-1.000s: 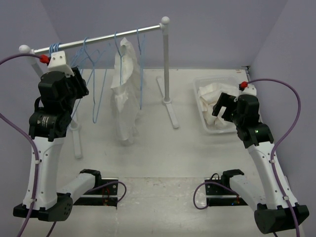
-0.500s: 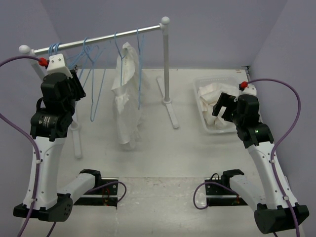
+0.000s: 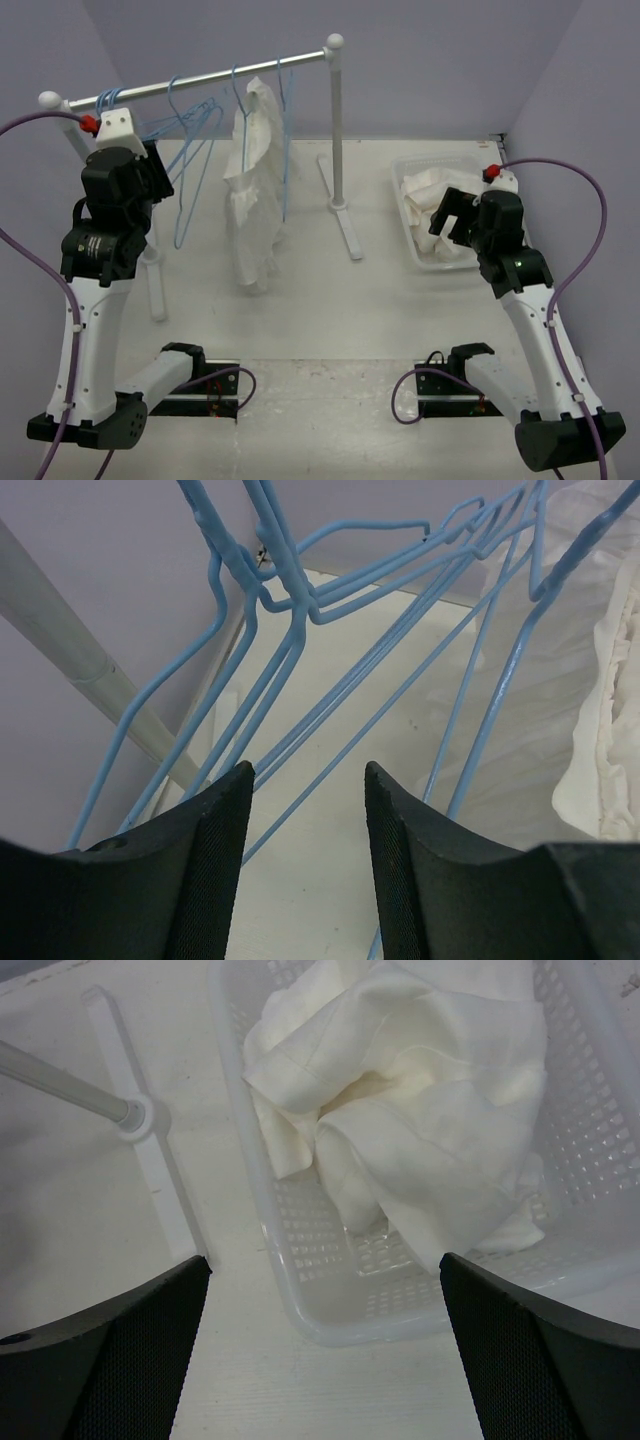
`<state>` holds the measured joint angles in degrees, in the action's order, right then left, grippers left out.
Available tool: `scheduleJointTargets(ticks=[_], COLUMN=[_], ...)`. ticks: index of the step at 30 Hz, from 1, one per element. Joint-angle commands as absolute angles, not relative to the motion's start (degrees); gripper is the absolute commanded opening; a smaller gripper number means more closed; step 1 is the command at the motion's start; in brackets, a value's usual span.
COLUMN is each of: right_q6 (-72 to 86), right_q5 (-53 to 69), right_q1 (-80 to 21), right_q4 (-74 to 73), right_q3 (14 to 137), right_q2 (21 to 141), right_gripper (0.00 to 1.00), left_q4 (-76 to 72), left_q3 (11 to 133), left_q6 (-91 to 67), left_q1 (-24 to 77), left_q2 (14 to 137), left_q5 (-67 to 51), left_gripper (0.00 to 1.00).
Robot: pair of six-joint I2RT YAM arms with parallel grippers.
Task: Remove the skirt from the hanger
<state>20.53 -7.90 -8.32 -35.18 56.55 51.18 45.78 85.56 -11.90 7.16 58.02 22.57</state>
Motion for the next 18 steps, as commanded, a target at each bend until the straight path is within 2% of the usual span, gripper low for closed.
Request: scheduleJointTargets(ticks=[1,18], right_q6=[19.95,19.95], right_q5=[-8.0,-8.7], right_q1=[-8.53,-8.53], right_q4=[-34.72,-35.07], right_q3=[58.71,58.71], right_q2=[51.59,50.89], right_gripper=[0.99,0.99], left_q4=[43.07,41.75], left_q3=[89.03,87.81], left_q6=[-9.32,-7.56], left_q1=[7.03,7.03], left_q2=[57.74,61.61], left_q5=[22.15,30.06], left_gripper=[0.51,0.47])
